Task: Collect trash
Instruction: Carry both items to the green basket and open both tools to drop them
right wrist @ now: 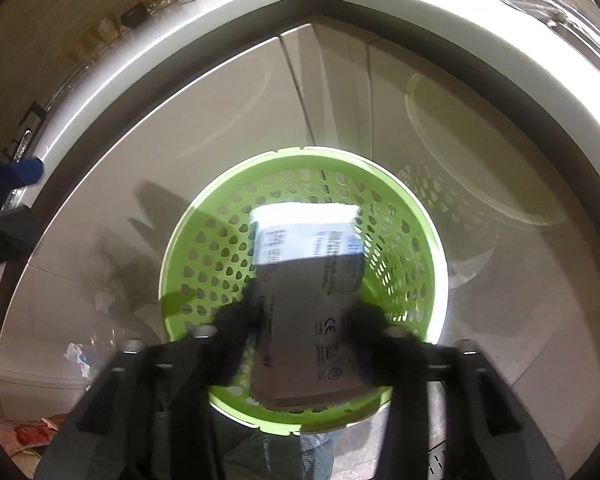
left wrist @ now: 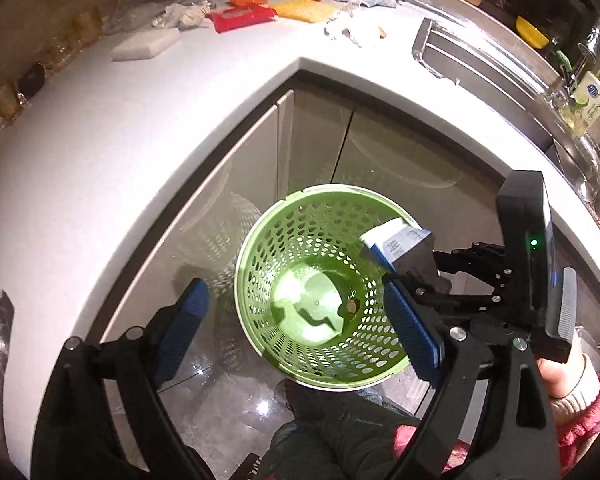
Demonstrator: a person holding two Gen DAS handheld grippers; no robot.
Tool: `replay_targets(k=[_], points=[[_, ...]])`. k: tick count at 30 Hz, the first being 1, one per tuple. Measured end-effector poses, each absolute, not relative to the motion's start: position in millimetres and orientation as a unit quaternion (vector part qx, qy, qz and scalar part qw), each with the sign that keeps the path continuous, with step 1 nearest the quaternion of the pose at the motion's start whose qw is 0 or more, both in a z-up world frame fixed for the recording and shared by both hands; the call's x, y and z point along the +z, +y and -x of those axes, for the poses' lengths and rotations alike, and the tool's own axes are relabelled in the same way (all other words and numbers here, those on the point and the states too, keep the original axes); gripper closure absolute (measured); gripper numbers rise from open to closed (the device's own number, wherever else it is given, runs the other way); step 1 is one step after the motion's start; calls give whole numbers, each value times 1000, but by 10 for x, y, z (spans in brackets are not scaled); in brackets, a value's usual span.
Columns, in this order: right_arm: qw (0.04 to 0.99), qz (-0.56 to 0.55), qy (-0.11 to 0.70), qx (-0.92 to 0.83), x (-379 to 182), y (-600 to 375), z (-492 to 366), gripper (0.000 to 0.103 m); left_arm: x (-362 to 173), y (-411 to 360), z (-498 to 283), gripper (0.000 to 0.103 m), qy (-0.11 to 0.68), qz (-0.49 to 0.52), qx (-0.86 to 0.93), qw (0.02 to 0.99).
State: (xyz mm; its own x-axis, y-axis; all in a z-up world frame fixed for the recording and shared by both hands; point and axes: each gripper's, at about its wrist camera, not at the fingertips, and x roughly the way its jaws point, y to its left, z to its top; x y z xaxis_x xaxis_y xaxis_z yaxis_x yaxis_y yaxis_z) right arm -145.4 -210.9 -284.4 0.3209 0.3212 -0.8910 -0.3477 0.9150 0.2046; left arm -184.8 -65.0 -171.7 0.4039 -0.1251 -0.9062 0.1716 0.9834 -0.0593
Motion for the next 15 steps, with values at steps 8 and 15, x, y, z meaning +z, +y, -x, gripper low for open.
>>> replay_targets(k=[8, 15], points=[[837, -3, 519, 175, -2378, -2180, 1484, 14, -1472, -500, 1887, 15, 514, -6, -80, 854], [870, 3, 471, 147, -1683, -2272, 1494, 7, -1218, -524, 1858, 13, 489, 8, -81, 869]])
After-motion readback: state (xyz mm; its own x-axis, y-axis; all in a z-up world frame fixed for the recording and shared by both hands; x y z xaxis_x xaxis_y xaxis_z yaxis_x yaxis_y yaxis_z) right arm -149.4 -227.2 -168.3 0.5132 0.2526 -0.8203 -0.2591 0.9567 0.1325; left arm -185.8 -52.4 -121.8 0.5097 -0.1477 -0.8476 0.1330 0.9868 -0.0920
